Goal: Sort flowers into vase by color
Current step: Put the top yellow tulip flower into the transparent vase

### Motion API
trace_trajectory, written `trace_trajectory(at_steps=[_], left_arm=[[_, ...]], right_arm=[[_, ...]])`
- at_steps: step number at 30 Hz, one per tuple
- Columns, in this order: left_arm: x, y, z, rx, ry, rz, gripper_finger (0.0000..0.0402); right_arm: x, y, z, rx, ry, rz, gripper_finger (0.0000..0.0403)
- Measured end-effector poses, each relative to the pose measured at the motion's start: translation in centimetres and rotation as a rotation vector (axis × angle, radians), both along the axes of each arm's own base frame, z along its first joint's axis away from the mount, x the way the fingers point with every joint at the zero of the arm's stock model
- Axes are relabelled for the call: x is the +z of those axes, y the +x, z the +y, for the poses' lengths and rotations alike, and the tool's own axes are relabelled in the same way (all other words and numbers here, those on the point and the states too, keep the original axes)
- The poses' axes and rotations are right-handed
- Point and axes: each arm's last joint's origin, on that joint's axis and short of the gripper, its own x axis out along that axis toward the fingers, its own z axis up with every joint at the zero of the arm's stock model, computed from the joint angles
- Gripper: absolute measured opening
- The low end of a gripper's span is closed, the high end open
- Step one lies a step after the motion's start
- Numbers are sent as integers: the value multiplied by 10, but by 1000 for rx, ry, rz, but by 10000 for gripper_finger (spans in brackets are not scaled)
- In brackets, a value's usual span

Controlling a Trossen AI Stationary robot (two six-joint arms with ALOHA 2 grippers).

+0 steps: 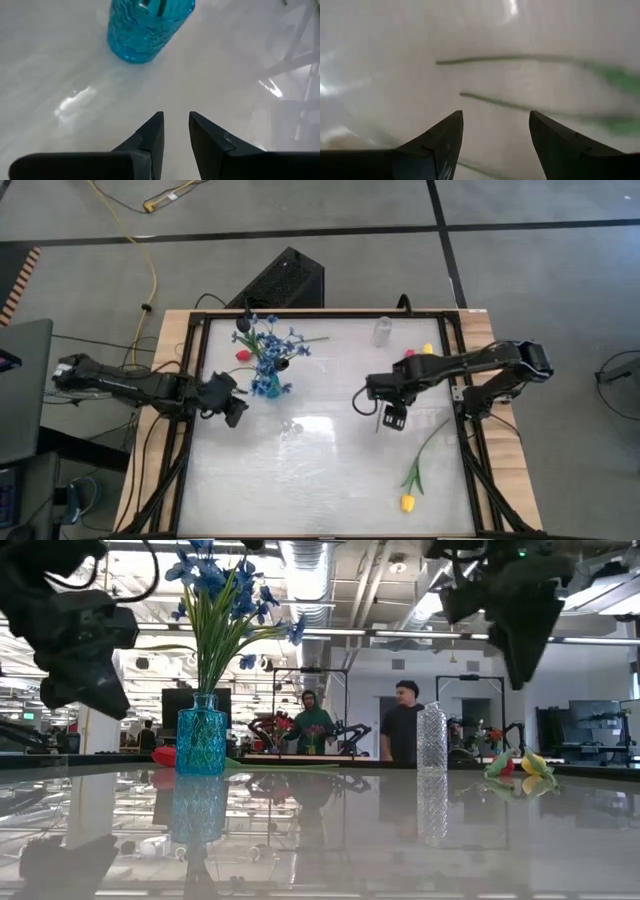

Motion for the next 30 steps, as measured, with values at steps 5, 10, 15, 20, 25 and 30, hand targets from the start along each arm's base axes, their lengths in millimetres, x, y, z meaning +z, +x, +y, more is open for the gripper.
trace_trajectory(at_steps=[5,10,15,20,25,30], left_arm=[[-14,5,-13,-35,167,-158,75],[-30,6,-18,-34,306,-361,75],[-35,3,-20,-37,399,-508,75],[-34,3,-25,-186,432,-503,75],[-33,4,-26,-235,468,-509,75],[-33,4,-26,-238,471,-506,75]], right_arm=[[-12,-15,-2,-261,-5,78,255],[-33,-29,-17,-578,-32,176,255],[-50,-37,-38,-744,-87,197,255],[-63,-46,-64,-909,-90,197,255],[-77,-55,-87,-1037,-90,169,255],[-93,-66,-101,-1136,-85,144,255]])
